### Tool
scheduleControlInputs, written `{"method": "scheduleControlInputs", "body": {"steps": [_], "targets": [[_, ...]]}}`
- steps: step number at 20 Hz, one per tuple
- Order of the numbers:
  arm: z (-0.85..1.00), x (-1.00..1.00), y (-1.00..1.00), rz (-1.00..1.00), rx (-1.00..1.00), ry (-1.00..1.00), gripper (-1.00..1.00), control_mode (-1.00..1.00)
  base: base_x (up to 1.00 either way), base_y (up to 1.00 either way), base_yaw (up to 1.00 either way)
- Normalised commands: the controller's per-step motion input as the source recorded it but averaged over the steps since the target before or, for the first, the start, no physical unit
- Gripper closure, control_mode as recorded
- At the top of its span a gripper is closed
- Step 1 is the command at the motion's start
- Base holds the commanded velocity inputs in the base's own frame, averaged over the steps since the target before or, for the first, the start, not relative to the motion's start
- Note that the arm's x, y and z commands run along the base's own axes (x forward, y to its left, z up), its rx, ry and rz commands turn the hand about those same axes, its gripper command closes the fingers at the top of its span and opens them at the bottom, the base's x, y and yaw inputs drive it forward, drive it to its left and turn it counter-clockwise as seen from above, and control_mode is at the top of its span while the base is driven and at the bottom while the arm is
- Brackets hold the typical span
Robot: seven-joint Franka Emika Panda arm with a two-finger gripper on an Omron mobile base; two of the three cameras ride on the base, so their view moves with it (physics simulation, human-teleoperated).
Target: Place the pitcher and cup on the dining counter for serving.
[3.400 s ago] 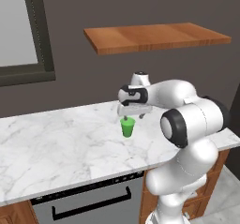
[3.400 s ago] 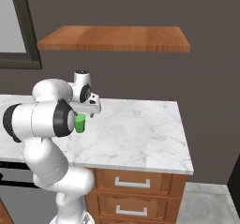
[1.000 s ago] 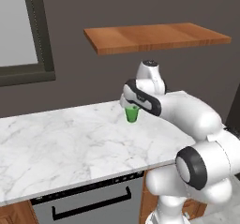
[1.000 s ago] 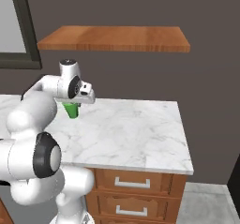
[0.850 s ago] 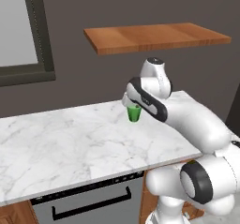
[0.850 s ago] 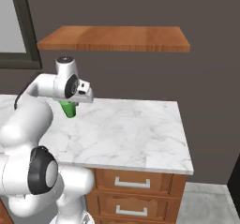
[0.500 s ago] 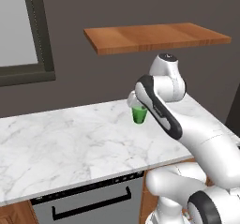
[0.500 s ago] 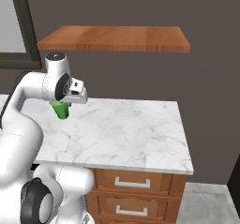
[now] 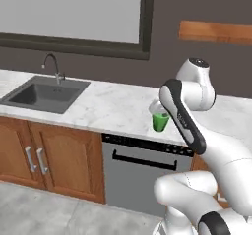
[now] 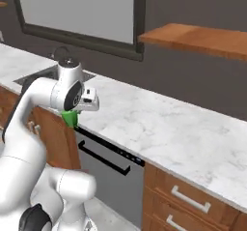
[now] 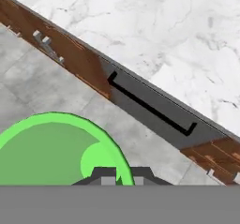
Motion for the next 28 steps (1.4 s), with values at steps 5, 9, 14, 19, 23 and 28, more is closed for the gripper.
{"method": "scheduleControlInputs", "body": {"steps": [5, 9, 14, 19, 23, 28], "targets": [[0.00, 0.00, 0.00, 0.00, 0.00, 0.00, 1.00, 1.00, -0.03, 0.00, 1.00], [0.00, 0.00, 0.00, 0.00, 0.00, 0.00, 1.00, 1.00, 0.00, 0.01, 1.00], [0.00, 0.00, 0.00, 0.00, 0.00, 0.00, 1.00, 1.00, 0.00, 0.21, 0.95], [0.00, 0.00, 0.00, 0.00, 0.00, 0.00, 1.00, 1.00, 0.00, 0.21, 0.94], [0.00, 0.00, 0.00, 0.00, 0.00, 0.00, 1.00, 1.00, 0.02, 0.07, 0.93], [0.00, 0.00, 0.00, 0.00, 0.00, 0.00, 1.00, 1.00, 0.22, -0.10, 0.91]]}}
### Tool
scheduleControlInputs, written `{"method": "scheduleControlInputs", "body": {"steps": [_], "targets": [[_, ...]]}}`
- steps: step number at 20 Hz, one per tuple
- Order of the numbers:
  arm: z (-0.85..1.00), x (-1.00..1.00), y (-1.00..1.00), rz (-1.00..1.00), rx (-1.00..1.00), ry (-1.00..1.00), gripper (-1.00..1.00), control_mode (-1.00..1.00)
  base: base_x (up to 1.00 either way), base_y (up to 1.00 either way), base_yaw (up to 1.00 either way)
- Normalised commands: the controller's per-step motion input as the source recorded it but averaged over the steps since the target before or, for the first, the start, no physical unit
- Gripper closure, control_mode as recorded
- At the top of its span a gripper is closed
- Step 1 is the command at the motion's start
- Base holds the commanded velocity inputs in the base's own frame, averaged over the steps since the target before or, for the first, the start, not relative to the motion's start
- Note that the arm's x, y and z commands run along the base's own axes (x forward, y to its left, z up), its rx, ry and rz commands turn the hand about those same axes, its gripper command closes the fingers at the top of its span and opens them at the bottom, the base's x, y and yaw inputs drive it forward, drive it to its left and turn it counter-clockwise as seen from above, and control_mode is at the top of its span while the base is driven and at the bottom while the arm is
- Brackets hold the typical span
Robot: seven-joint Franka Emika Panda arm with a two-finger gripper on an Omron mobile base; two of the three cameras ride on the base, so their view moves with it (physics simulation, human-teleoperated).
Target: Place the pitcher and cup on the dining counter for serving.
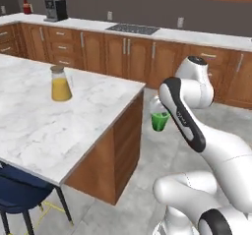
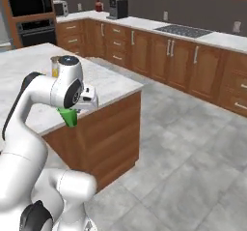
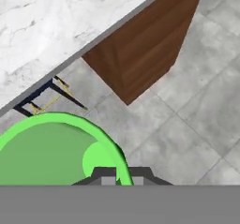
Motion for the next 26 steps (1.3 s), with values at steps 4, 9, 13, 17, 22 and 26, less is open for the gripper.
{"method": "scheduleControlInputs", "body": {"steps": [4, 9, 13, 17, 22, 26], "targets": [[0.00, 0.00, 0.00, 0.00, 0.00, 0.00, 1.00, 1.00, 0.35, -0.40, 0.84], [0.00, 0.00, 0.00, 0.00, 0.00, 0.00, 1.00, 1.00, 0.57, -0.18, 0.81], [0.00, 0.00, 0.00, 0.00, 0.00, 0.00, 1.00, 1.00, 0.67, -0.20, 0.61], [0.00, 0.00, 0.00, 0.00, 0.00, 0.00, 1.00, 1.00, 0.68, -0.07, 0.21], [0.00, 0.74, 0.00, -0.24, 0.04, 0.00, 1.00, -1.00, 0.16, 0.00, -0.01], [-0.02, 1.00, 0.00, -0.38, 0.08, 0.00, 1.00, -1.00, 0.00, 0.00, 0.00]]}}
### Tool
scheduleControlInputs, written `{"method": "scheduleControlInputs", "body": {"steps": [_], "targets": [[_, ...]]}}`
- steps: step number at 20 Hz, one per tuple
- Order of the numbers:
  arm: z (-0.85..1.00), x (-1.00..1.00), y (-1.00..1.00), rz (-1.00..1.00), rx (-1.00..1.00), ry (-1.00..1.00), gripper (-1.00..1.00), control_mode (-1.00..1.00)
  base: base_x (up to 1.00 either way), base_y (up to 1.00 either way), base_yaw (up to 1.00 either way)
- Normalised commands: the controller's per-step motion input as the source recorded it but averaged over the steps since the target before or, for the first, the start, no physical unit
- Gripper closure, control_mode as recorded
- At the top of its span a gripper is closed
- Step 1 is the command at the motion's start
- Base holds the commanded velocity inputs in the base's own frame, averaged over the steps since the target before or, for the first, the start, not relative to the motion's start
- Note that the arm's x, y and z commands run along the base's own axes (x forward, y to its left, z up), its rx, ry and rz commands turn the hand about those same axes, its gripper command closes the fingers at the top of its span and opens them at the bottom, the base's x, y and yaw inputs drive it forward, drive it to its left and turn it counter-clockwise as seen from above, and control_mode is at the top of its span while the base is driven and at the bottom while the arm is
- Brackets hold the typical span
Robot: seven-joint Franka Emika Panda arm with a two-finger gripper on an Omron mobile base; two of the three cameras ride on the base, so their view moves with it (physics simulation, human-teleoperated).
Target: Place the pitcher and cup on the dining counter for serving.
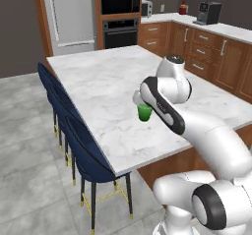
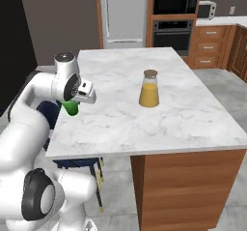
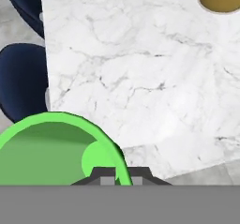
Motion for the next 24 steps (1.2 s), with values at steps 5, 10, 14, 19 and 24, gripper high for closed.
{"method": "scheduleControlInputs", "body": {"steps": [5, 10, 14, 19, 24], "targets": [[-0.07, 1.00, 0.00, -0.26, 0.06, 0.02, 1.00, -1.00, 0.00, 0.00, 0.00], [-0.19, 0.92, 0.00, -0.15, 0.00, 0.02, 1.00, -1.00, 0.00, 0.00, 0.00], [-0.06, 0.14, 0.00, 0.01, 0.00, 0.00, 1.00, -1.00, 0.00, 0.00, 0.00], [-0.36, 0.36, -0.05, 0.00, 0.00, 0.05, 1.00, -1.00, 0.00, 0.00, 0.00], [-0.72, 0.40, -0.25, 0.00, 0.00, 0.04, 1.00, -1.00, 0.00, 0.00, 0.00]]}}
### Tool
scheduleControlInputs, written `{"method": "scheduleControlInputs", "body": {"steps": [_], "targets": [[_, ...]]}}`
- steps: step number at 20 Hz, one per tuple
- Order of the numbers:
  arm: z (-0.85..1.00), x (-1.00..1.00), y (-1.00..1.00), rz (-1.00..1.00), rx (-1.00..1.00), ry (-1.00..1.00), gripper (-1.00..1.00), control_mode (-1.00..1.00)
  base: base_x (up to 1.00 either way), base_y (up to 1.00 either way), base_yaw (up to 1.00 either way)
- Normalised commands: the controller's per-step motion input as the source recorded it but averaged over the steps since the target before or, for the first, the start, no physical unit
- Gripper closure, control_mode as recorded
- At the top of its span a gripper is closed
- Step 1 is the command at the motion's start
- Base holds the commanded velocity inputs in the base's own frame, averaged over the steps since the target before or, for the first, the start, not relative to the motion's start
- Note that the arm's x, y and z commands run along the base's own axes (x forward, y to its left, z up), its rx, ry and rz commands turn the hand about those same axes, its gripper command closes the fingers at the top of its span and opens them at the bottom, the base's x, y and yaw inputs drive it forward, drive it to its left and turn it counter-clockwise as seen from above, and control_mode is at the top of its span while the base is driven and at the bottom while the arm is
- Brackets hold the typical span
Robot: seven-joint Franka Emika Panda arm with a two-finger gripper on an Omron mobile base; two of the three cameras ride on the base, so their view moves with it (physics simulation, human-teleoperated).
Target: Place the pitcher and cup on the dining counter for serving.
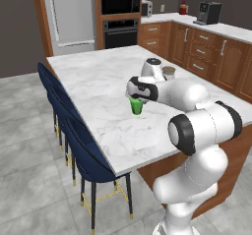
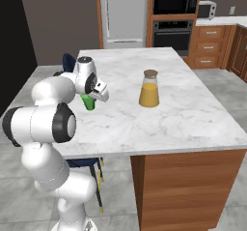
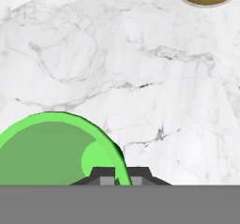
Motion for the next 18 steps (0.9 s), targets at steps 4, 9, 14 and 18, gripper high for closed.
{"method": "scheduleControlInputs", "body": {"steps": [4, 9, 14, 18], "targets": [[-0.57, 0.35, -0.05, 0.00, 0.00, 0.03, 1.00, -1.00, 0.00, 0.00, 0.00], [-0.54, 0.27, 0.00, 0.00, 0.00, 0.00, 1.00, -1.00, 0.00, 0.00, 0.00], [-0.46, 0.31, 0.00, 0.00, 0.00, 0.00, 1.00, -1.00, 0.00, 0.00, 0.00], [-0.34, 0.25, 0.00, 0.00, 0.00, -0.02, 1.00, -1.00, 0.00, 0.00, 0.00]]}}
